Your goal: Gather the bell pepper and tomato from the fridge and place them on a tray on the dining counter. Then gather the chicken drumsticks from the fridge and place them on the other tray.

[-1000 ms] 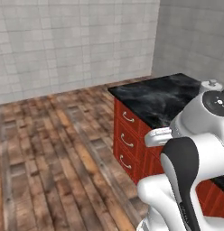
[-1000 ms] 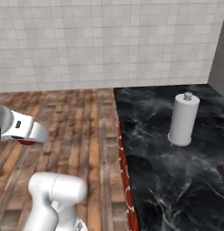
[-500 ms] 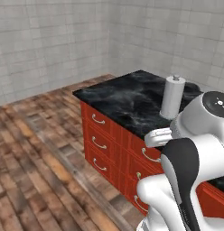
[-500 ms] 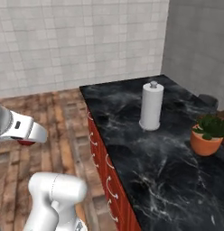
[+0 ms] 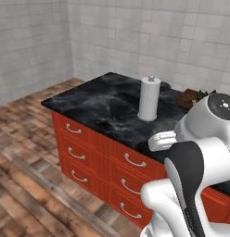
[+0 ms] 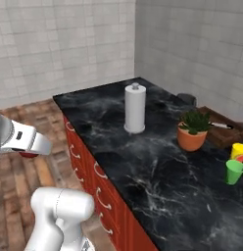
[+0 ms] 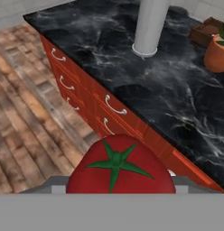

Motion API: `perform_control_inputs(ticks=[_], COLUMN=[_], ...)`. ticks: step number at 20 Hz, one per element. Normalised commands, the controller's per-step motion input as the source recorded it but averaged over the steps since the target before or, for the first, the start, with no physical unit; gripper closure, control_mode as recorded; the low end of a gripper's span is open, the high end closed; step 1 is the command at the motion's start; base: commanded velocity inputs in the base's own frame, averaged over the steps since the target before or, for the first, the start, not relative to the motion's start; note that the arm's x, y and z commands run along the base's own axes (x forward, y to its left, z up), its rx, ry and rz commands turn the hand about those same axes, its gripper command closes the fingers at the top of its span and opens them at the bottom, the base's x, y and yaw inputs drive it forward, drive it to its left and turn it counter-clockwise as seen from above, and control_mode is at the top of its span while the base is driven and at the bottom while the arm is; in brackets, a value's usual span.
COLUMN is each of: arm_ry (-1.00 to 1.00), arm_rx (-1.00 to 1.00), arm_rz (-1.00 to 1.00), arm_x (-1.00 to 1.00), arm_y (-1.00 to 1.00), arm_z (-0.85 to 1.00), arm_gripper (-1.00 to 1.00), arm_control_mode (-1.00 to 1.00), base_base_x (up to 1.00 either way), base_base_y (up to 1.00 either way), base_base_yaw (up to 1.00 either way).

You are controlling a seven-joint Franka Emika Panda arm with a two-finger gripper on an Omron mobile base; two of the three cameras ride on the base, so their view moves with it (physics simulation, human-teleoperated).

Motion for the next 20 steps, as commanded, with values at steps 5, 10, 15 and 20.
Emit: perform_control_inputs(ticks=[5,10,15,20], arm_ry=[0.00,0.00,0.00,0.00], arm_rx=[0.00,0.00,0.00,0.00], arm_rz=[0.00,0.00,0.00,0.00], arm_x=[0.00,0.00,0.00,0.00], arm_y=[0.00,0.00,0.00,0.00], arm_z=[0.00,0.00,0.00,0.00], arm_gripper=[1.00,1.00,1.00,1.00], arm_control_mode=[1.00,1.00,1.00,1.00], base_base_x=[-0.03,-0.01,-0.16,-0.03], base_base_y=[0.11,0.21,0.24,0.87], base_base_yaw=[-0.34,-0.29,-0.28,-0.25])
